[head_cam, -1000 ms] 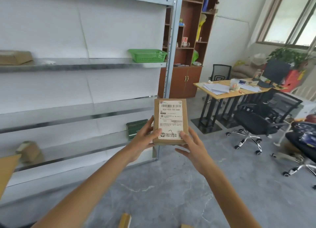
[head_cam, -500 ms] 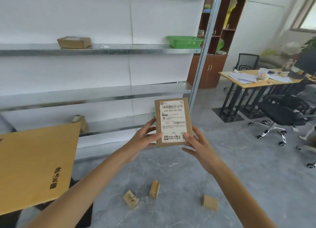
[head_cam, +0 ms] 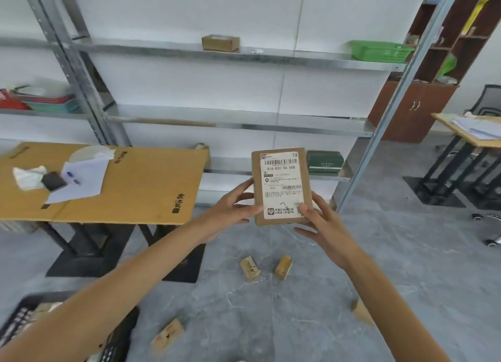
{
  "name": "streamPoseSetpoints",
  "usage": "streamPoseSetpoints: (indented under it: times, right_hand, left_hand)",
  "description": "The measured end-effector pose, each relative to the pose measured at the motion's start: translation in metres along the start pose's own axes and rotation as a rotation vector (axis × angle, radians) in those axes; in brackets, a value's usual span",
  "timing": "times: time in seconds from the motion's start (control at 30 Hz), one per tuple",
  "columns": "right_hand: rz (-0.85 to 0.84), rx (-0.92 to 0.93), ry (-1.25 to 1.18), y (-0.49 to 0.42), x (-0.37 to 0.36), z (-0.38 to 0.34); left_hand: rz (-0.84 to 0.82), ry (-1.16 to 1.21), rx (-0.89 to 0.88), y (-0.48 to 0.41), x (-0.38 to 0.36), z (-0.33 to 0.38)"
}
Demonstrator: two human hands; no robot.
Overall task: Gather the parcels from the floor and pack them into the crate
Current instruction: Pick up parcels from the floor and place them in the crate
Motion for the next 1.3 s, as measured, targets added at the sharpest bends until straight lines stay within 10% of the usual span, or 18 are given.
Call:
streamPoseSetpoints:
  times: [0.9,1.3]
  right_hand:
    - [-0.229,-0.088,-0.022,0.112,-0.388,0.107]
    - [-0.288,-0.180,-0.019,0.059,-0.515,0.169]
  left_hand:
    - [0.063,-0.160,0.099,0.330,0.268,-0.131]
    - [0.119,-0.073,0.173,0.345,0.393,-0.213]
Point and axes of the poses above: each hand's wrist, its own y-axis away from the middle knuckle, its own x-axis out of the back of the hand, z = x × y, the point moved 5 cm from there along -y, towards the middle knuckle, and after that the axes turned 5 degrees about -y, right-handed, at the moved point
